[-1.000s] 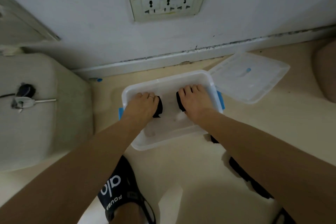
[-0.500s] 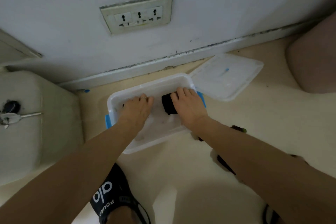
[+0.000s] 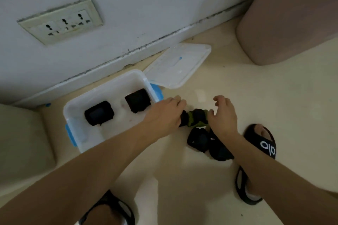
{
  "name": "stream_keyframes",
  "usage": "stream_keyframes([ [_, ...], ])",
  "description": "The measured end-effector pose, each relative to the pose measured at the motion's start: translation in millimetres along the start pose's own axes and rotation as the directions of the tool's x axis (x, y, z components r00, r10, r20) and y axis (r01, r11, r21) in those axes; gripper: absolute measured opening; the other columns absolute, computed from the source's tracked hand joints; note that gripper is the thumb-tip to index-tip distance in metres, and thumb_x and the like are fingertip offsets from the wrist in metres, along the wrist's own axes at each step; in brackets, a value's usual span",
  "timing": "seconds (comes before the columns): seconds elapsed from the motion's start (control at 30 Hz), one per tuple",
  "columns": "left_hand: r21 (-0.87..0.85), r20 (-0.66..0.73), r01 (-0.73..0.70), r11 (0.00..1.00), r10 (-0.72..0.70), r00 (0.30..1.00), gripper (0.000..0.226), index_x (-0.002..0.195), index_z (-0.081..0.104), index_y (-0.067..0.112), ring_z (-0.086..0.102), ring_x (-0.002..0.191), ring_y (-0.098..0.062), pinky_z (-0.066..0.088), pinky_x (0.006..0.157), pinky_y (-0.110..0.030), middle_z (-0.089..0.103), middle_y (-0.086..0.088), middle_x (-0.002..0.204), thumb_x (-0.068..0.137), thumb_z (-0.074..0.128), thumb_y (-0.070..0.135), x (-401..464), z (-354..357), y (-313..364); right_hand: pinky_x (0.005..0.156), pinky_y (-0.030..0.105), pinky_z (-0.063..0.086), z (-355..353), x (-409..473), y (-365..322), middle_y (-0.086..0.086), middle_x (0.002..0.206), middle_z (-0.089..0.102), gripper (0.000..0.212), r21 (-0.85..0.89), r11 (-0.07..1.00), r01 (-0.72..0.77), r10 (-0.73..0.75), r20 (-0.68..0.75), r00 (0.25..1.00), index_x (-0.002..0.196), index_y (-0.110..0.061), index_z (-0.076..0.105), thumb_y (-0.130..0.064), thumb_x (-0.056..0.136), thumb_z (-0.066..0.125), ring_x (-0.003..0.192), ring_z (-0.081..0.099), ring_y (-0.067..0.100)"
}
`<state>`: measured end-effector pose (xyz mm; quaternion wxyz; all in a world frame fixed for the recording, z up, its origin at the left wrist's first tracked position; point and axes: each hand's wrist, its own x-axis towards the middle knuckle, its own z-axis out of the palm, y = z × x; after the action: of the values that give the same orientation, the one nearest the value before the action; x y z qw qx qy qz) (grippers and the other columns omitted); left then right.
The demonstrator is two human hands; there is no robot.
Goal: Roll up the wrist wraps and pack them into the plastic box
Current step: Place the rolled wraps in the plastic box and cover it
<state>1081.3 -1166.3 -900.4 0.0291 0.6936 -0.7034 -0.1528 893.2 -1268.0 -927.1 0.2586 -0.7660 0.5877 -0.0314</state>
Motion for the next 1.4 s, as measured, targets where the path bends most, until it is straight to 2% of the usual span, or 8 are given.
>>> stream_keyframes([
  [0.17, 0.240, 0.294, -0.094, 0.966, 0.020, 0.956, 0.045, 0.135, 0.050, 0.003, 0.054, 0.117, -0.028, 0.039, 0.097, -0.034, 0.058, -0.013, 0.128, 0.094, 0.058, 0.020, 14, 46, 9, 0.115, 0.041, 0.036, 13, 2, 24, 0.008, 0.159, 0.042, 0.071, -0.073, 0.996, 0.045, -0.016, 0.361, 0.933, 0.158, -0.016, 0.036, -0.020, 0.093, 0.065, 0.144, 0.038, 0.032],
  [0.33, 0.509, 0.441, -0.185, 0.841, -0.070, 0.895, 0.080, 0.154, 0.025, -0.004, 0.042, 0.138, -0.034, 0.006, 0.127, -0.047, 0.052, -0.016, 0.145, 0.101, 0.048, 0.051, 28, 68, 7, 0.116, 0.042, 0.036, 31, 12, 25, 0.006, 0.160, 0.037, 0.084, -0.190, 0.958, 0.216, -0.085, 0.531, 0.843, 0.161, -0.019, 0.028, -0.029, 0.089, 0.069, 0.145, 0.034, 0.033],
  [0.53, 0.449, 0.425, -0.047, 0.892, -0.167, 0.890, 0.090, 0.154, 0.020, -0.008, 0.054, 0.129, -0.042, 0.025, 0.123, -0.051, 0.046, -0.032, 0.146, 0.092, 0.067, 0.037, 28, 86, 13, 0.108, 0.042, 0.042, 47, 27, 24, 0.008, 0.151, 0.044, 0.081, -0.304, 0.904, 0.299, -0.082, 0.564, 0.822, 0.159, -0.019, 0.027, -0.023, 0.089, 0.069, 0.136, 0.041, 0.033],
  [0.6, 0.474, 0.397, -0.002, 0.881, -0.212, 0.893, 0.088, 0.131, 0.057, -0.002, 0.071, 0.090, -0.033, 0.054, 0.097, -0.043, 0.070, -0.024, 0.109, 0.059, 0.085, 0.040, 26, 91, 8, 0.102, 0.039, 0.044, 49, 30, 22, 0.007, 0.144, 0.048, 0.073, -0.325, 0.891, 0.316, -0.088, 0.561, 0.823, 0.155, -0.019, 0.033, -0.022, 0.091, 0.068, 0.130, 0.045, 0.031],
  [0.7, 0.385, 0.312, 0.006, 0.923, -0.137, 0.940, 0.065, 0.091, 0.072, 0.011, 0.060, 0.055, -0.020, 0.049, 0.057, -0.029, 0.067, -0.008, 0.073, 0.032, 0.088, 0.033, 28, 101, 5, 0.091, 0.035, 0.044, 45, 30, 22, 0.007, 0.134, 0.052, 0.060, -0.366, 0.872, 0.324, -0.089, 0.532, 0.842, 0.145, -0.017, 0.041, -0.025, 0.091, 0.068, 0.120, 0.048, 0.030],
  [0.87, 0.144, 0.389, 0.060, 0.988, -0.113, 0.915, 0.056, 0.134, 0.041, 0.009, 0.058, 0.106, -0.028, 0.035, 0.070, -0.033, 0.053, -0.014, 0.128, 0.090, 0.068, 0.032, 29, 62, 14, 0.088, 0.038, 0.043, 12, 24, 28, 0.008, 0.127, 0.054, 0.056, -0.339, 0.920, 0.197, -0.058, 0.379, 0.924, 0.135, -0.016, 0.048, -0.031, 0.087, 0.074, 0.113, 0.048, 0.032],
  [1.1, -0.372, 0.123, 0.165, 0.913, -0.128, 0.984, 0.049, 0.097, 0.036, 0.021, 0.051, 0.076, -0.014, 0.041, 0.059, -0.036, 0.046, 0.007, 0.089, 0.082, 0.066, 0.056, -12, -20, 1, 0.082, 0.040, 0.046, -41, 14, 0, 0.007, 0.114, 0.057, 0.061, 0.035, 0.998, -0.053, 0.051, 0.071, 0.996, 0.126, -0.015, 0.055, -0.040, 0.079, 0.083, 0.110, 0.054, 0.034],
  [1.4, -0.200, 0.222, 0.433, 0.879, -0.390, 0.894, 0.044, 0.096, 0.044, 0.019, 0.055, 0.070, -0.015, 0.037, 0.054, -0.029, 0.055, 0.005, 0.083, 0.079, 0.074, 0.046, -115, -57, -125, 0.087, 0.032, 0.042, -29, -26, -129, -0.001, 0.119, 0.057, 0.062, 0.154, 0.877, 0.455, -0.463, 0.018, 0.886, 0.130, -0.020, 0.056, -0.036, 0.077, 0.083, 0.107, 0.048, 0.019],
])
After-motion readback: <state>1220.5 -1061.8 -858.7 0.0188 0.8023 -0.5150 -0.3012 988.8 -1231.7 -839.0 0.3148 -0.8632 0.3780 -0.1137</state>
